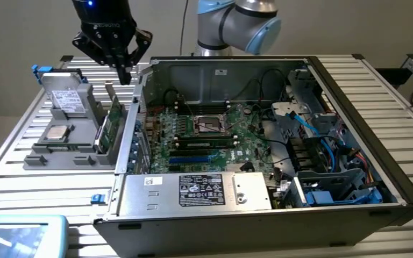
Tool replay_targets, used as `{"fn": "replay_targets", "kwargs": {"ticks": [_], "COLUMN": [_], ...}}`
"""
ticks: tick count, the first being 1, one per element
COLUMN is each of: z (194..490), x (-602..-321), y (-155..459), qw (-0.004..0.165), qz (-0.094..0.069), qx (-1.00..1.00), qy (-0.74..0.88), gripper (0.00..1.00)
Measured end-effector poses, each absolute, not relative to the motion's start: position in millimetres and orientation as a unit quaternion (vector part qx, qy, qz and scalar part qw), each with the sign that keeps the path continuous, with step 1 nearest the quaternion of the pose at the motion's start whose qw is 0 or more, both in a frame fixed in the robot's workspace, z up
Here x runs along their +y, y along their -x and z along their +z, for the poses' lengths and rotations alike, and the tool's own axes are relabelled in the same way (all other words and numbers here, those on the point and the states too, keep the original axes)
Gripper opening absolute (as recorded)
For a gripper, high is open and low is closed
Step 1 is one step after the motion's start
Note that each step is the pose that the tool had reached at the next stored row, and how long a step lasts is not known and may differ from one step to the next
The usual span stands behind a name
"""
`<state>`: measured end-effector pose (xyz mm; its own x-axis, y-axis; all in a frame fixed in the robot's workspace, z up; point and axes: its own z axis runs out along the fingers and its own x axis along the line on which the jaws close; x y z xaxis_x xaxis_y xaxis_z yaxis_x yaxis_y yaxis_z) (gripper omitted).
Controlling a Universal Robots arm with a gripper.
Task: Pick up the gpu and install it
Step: 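Reach for the gpu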
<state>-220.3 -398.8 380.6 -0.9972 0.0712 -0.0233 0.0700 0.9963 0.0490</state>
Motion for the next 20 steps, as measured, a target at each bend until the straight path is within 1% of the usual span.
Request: {"fn": "replay_targets", "kwargs": {"ticks": [12, 20], "z": [368, 358], "x": [-399, -389], "y": [273, 290], "qw": [0.012, 0.013], "qz": [0.024, 0.024], "qx": [0.999, 0.999], "qy": [-0.035, -0.035], "gripper": [0.12, 0.12]}}
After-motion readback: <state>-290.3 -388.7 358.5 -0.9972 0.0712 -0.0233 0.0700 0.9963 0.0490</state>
